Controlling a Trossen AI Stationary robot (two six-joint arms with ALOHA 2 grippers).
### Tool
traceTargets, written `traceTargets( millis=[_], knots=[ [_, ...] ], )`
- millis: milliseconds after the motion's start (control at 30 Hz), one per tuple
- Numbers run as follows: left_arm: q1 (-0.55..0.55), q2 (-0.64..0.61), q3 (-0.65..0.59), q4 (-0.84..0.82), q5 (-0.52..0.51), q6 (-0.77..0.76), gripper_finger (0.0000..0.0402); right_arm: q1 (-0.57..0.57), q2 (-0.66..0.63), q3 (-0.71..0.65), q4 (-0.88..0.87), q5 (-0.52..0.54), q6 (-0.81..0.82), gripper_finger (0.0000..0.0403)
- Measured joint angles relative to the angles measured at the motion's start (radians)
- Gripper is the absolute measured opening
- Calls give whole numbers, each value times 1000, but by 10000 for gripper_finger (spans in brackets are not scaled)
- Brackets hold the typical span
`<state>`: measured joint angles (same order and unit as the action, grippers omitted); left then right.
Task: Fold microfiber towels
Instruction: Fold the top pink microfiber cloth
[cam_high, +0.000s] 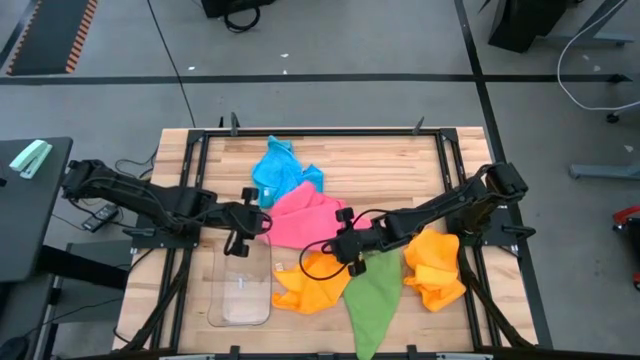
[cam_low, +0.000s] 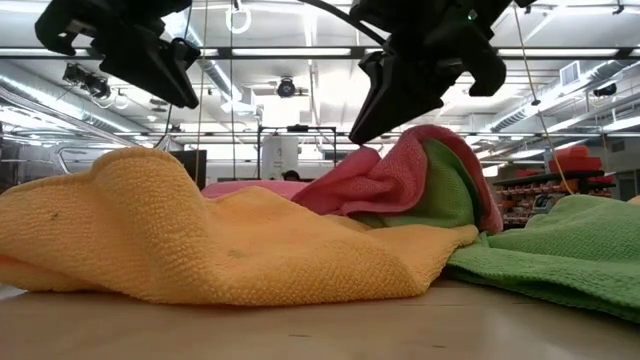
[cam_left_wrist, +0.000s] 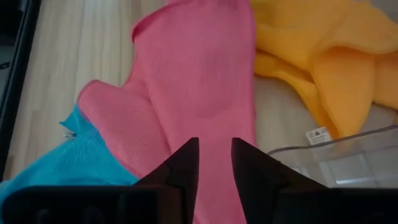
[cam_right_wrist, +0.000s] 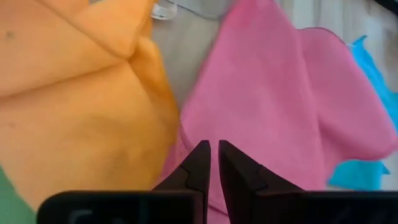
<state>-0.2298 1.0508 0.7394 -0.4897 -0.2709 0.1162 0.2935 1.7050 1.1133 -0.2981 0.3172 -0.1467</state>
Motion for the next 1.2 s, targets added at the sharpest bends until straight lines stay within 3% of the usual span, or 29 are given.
traceTargets(
  millis=[167, 433, 600, 833, 1000, 1200],
  knots=[
    [1, -1, 0, -1, -1, 0, 94, -4, 0, 0, -2, -29, -9, 60],
    [1, -1, 0, -6, -1, 0, 83, 17, 0, 0, 10, -70, -21, 130],
    [2, -1, 0, -4, 0, 8, 80, 52, 0, 0, -8, 6, 14, 161],
    [4, -2, 0, 1, -1, 11, 75, 83, 64, 56, -51, 49, 5, 163],
    [4, -2, 0, -1, 0, 11, 71, 83, 156, 147, -176, 108, -35, 161],
    [4, -2, 0, -23, 0, 4, 75, 77, 166, 177, -210, 141, -70, 161]
  ],
)
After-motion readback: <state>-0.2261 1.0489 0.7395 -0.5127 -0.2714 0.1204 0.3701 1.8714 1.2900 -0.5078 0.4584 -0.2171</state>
